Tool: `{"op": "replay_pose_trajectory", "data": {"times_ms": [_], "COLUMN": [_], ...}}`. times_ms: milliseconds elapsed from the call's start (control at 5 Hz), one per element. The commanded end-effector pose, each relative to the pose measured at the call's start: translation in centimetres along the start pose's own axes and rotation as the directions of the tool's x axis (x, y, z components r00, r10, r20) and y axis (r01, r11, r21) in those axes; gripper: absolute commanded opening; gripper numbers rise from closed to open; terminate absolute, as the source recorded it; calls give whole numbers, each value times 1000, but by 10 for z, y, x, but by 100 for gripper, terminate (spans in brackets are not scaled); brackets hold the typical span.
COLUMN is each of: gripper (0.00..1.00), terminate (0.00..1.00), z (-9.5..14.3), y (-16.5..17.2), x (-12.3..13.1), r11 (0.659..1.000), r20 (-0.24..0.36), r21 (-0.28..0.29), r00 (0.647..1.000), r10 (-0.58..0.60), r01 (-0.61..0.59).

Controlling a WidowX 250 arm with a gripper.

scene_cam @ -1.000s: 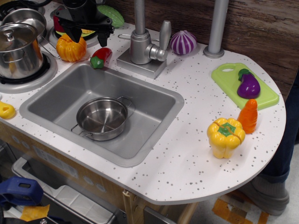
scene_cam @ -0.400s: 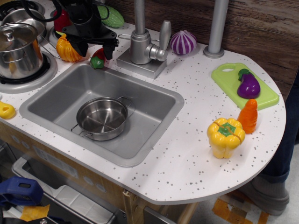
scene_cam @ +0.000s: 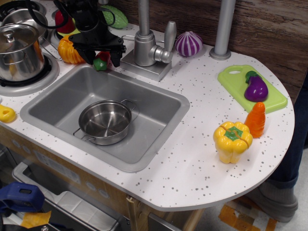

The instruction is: Put pepper in pot or pan

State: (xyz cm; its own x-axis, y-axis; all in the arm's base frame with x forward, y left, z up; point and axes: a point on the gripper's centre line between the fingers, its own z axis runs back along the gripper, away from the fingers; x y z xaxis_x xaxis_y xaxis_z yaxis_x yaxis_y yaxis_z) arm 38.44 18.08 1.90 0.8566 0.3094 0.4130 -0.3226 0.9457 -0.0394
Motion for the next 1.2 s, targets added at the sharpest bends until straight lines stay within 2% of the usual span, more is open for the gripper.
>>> {"op": "replay_pose_trajectory", "data": {"times_ms": [0,200,400,600,800,1000], "gripper": [0,0,0,0,0,100], "terminate": [0,0,0,0,0,0], "z": [20,40,61,74,71,59], "y": [-1,3,8,3,0,-3], "x": [6,2,-13,-38,-62,-75], "r11": [999,993,983,971,970,971], "r20": [43,39,34,8,-36,-82], "r21": [47,115,178,206,160,101], "r00": [999,999,998,992,981,971], "r10": [8,17,48,124,188,226], "r01": [-10,-21,-53,-123,-180,-217]}}
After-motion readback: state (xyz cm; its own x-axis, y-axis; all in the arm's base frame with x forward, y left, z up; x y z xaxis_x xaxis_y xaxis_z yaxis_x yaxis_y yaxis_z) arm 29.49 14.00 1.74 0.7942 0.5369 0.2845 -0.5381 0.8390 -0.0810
